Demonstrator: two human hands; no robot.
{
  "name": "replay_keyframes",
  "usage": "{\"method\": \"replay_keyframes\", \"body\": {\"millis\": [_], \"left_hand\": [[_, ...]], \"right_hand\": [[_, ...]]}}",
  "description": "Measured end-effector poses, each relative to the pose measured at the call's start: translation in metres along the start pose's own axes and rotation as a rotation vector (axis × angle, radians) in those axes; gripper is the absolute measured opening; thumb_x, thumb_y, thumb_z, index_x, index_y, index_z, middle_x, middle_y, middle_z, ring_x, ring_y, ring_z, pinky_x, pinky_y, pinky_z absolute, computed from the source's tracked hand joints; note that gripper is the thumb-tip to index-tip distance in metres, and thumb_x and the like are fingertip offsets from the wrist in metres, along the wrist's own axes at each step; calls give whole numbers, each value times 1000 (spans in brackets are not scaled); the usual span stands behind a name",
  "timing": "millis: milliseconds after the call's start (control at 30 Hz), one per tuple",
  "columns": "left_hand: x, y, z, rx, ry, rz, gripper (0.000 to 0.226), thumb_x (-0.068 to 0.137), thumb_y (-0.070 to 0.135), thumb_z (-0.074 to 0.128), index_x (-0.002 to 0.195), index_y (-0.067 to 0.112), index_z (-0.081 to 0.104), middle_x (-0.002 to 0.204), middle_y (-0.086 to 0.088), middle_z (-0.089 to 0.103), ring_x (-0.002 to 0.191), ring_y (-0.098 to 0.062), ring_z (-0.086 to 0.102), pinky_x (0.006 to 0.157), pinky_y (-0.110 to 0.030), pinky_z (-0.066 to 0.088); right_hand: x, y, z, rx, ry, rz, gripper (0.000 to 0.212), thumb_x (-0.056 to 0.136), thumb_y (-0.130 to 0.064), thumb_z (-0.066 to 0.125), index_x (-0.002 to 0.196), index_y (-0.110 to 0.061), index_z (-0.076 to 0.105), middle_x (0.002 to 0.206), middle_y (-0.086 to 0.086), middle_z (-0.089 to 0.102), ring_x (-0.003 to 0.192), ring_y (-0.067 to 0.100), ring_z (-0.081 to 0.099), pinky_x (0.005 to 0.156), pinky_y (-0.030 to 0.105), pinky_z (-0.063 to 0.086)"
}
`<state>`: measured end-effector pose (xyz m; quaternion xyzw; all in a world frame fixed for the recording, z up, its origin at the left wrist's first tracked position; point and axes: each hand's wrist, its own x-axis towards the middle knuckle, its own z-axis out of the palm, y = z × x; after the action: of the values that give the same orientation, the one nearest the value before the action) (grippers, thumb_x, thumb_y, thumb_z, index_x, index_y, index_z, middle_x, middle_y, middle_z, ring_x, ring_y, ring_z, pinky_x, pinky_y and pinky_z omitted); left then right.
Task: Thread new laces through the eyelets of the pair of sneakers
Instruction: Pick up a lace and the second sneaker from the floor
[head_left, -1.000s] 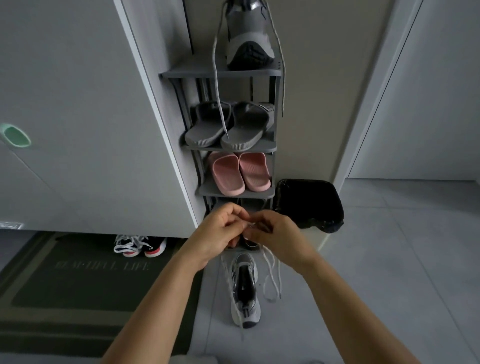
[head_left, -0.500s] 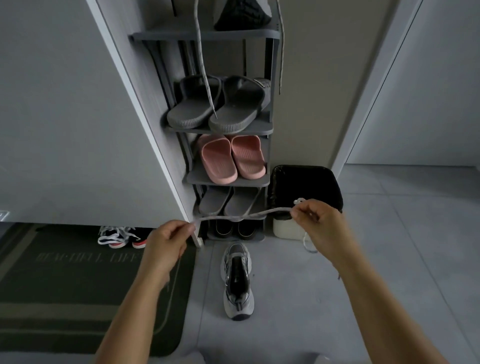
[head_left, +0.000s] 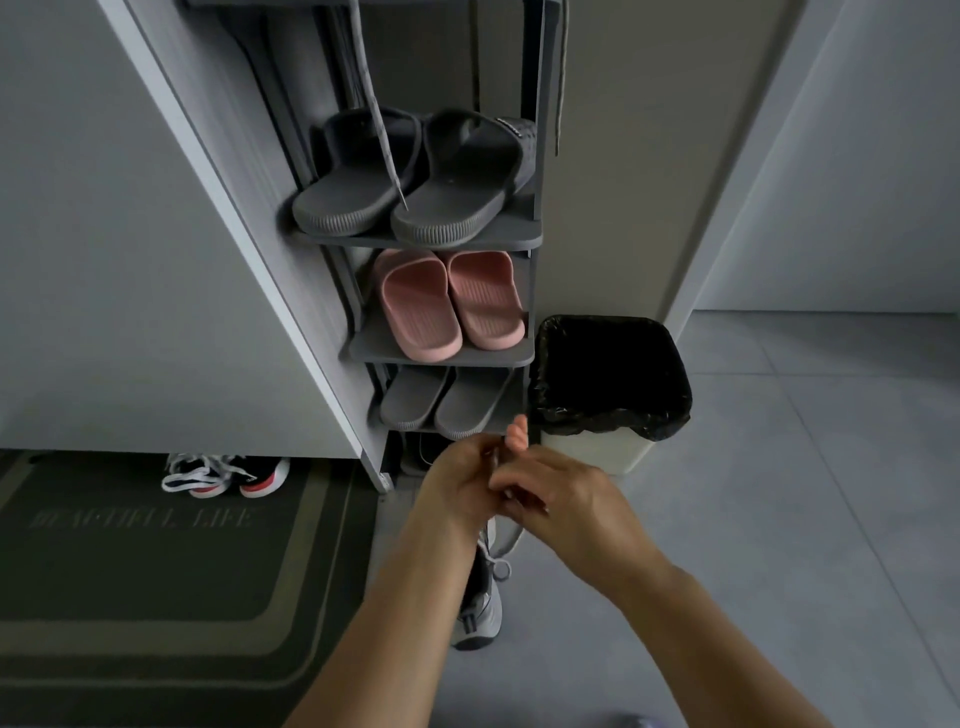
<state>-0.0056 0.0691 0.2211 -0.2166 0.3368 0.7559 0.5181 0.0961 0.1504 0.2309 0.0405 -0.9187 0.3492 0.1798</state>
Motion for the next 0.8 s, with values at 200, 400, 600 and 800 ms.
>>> {"method": "replay_keyframes", "body": {"millis": [200, 400, 600, 800], "left_hand": [[59, -35, -67, 504, 326, 123, 39, 98, 34, 38, 71, 10, 54, 62, -11, 68, 48, -16, 60, 51, -23, 50], [124, -93, -170, 1432, 751, 49, 51, 85, 39, 57, 118, 2, 47, 123, -16, 58, 113, -28, 55, 89, -29, 42], [136, -112, -187, 1778, 775, 34, 52, 80, 34, 54, 120, 3, 46, 128, -15, 54, 120, -30, 49, 83, -30, 40], [108, -104, -173, 1797, 864, 310, 20, 85, 23, 45, 103, 27, 53, 110, 4, 63, 104, -17, 53, 70, -28, 19]], "right_hand": [[12, 9, -21, 410, 354, 302, 14, 78, -23, 62, 78, -36, 66, 76, -5, 63, 68, 2, 59, 64, 10, 45], [16, 23, -51, 768, 680, 522, 23, 86, -37, 48, 73, -21, 57, 68, -4, 70, 73, 17, 69, 73, 25, 56], [13, 18, -41, 663, 430, 660, 23, 91, -17, 46, 71, -9, 55, 44, -3, 40, 38, 8, 34, 41, 26, 40], [10, 21, -32, 330, 71, 780, 18, 89, -24, 53, 79, -10, 60, 61, 0, 52, 48, 8, 37, 54, 27, 34]]}}
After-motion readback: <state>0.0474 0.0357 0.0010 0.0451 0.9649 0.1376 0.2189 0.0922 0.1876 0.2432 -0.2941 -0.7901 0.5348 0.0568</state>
